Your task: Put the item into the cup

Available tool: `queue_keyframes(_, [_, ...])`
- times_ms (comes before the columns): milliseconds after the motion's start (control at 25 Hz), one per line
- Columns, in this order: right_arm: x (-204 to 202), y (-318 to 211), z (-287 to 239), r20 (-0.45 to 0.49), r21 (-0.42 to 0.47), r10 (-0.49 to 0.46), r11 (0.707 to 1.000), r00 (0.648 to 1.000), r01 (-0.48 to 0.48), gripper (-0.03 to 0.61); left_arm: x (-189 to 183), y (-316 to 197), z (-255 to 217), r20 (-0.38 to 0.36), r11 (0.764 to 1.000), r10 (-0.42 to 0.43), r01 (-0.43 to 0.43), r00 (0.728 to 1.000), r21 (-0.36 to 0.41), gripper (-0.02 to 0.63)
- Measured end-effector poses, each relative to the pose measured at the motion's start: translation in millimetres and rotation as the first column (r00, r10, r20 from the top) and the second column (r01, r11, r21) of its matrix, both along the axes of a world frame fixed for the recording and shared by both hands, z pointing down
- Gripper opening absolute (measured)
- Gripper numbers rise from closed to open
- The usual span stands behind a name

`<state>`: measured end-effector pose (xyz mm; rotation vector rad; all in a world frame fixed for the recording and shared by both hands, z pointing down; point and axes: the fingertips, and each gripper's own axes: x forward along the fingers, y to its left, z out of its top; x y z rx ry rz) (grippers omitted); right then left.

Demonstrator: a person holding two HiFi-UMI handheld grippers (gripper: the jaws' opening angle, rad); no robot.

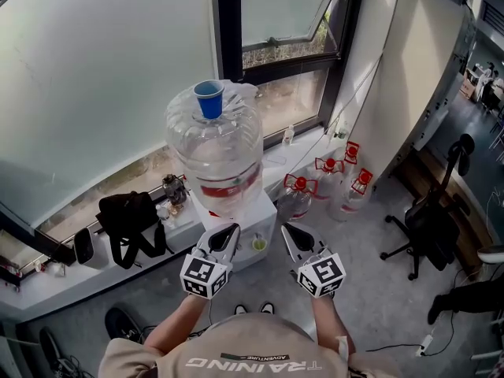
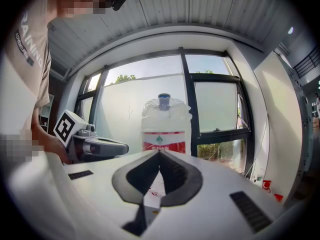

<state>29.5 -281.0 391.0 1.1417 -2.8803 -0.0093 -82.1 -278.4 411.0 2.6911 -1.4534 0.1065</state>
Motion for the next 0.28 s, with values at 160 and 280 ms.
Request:
queue_keyframes(160, [-3.0, -1.0, 2.8, -0.005, -0.004, -0.011, 1.000, 1.000, 0.011, 0.012, 1.9, 2.2, 5.4, -0.004, 1.000, 0.002, -0.002, 1.000, -0.011, 0.008])
queue_keyframes(280, [-5.8, 0.9, 9.7, -0.010, -0.017, -0.019, 1.000, 1.000, 0.019, 0.012, -2.7, 3.1, 8.7, -0.010, 1.000, -0.010, 0.010, 1.000, -0.019, 0.008])
